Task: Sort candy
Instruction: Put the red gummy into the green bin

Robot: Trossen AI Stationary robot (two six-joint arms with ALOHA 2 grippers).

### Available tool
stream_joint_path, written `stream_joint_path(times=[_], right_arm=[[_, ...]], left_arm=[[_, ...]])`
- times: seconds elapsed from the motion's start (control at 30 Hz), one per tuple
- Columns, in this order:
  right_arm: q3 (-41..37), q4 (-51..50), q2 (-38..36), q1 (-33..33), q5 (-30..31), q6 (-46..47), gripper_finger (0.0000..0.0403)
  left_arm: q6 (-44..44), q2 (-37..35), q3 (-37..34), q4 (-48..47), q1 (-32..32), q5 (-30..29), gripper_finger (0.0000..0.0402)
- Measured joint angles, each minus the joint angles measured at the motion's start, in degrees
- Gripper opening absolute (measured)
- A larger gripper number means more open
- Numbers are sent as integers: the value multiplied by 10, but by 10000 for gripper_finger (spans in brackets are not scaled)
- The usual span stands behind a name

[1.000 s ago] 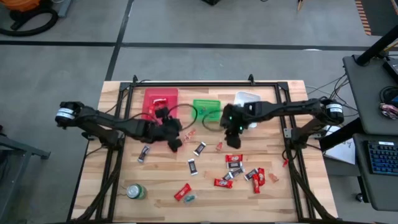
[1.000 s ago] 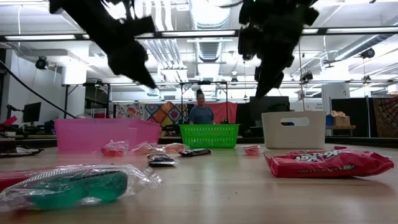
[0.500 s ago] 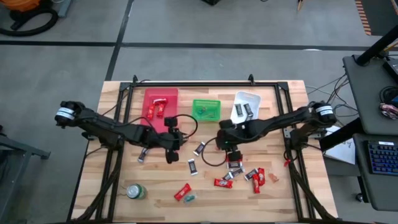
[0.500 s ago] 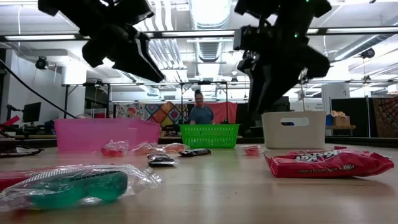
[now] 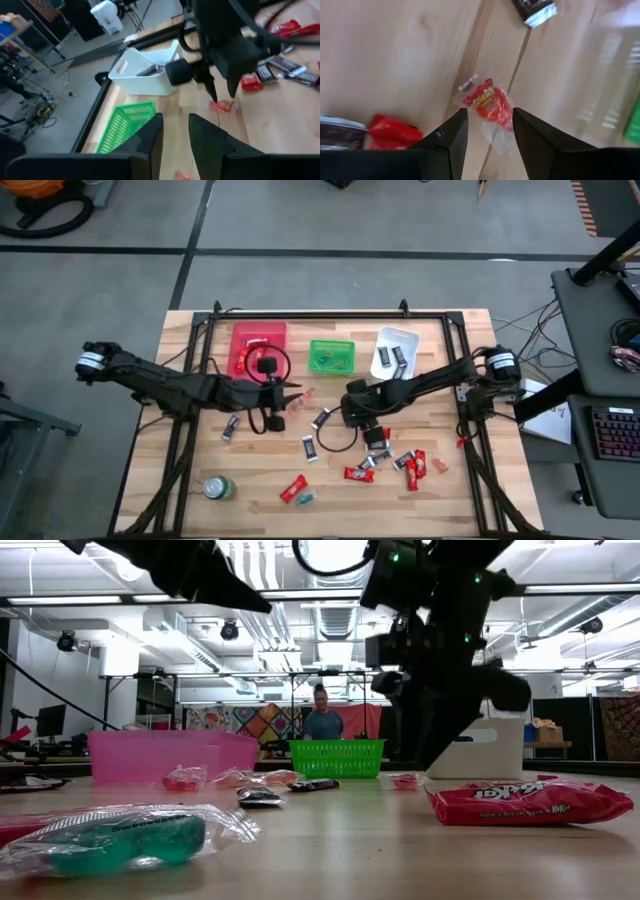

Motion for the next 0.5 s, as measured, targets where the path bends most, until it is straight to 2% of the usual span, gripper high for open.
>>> stream_joint_path(times=[0.3, 0.5], right_arm=[[0, 19, 32, -12, 5, -25, 140], [2, 24, 47, -30, -21, -30, 118]], left_arm=[[7, 4, -1, 17, 7, 0, 76], [7, 18, -1, 24, 8, 0, 76]])
